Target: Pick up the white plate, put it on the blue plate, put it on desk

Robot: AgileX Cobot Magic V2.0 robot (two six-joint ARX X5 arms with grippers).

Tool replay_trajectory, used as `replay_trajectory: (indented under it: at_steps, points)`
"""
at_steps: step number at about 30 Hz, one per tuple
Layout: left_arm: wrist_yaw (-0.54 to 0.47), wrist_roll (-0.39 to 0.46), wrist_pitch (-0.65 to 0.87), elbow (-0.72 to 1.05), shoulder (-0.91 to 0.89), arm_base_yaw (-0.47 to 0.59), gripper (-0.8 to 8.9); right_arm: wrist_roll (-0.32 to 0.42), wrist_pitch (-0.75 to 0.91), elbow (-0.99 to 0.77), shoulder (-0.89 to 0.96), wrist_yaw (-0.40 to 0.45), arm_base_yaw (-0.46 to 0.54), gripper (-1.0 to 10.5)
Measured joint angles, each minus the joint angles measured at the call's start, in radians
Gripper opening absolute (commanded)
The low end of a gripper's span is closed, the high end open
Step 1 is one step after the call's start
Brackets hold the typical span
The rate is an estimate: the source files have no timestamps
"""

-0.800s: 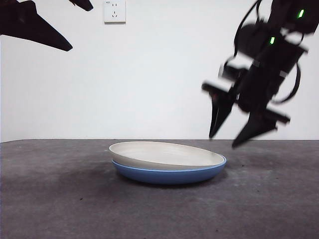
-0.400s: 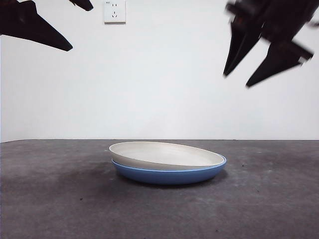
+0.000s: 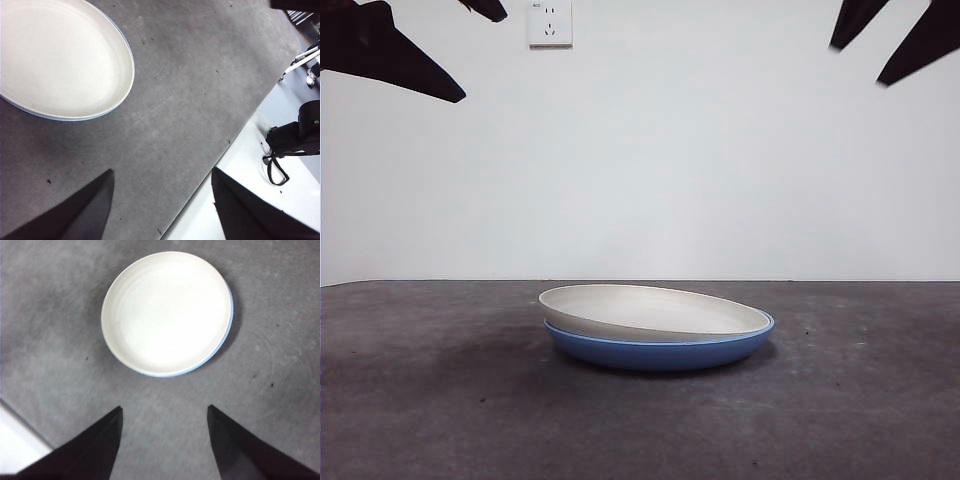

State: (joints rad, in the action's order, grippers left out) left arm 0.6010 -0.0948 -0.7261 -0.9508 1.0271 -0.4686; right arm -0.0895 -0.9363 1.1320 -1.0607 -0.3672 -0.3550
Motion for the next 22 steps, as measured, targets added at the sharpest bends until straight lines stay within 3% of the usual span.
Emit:
replay_trajectory:
  at_steps: [11,22]
  points:
    - [0.0,0.0,0.0,0.0,0.0,0.0,3.12,0.012,-0.111,-0.002,0.099,0.0,-0.058,2.7]
    - [0.0,0.0,0.0,0.0,0.0,0.0,3.12,0.013,-0.09,-0.118,0.117,0.0,-0.126,2.7]
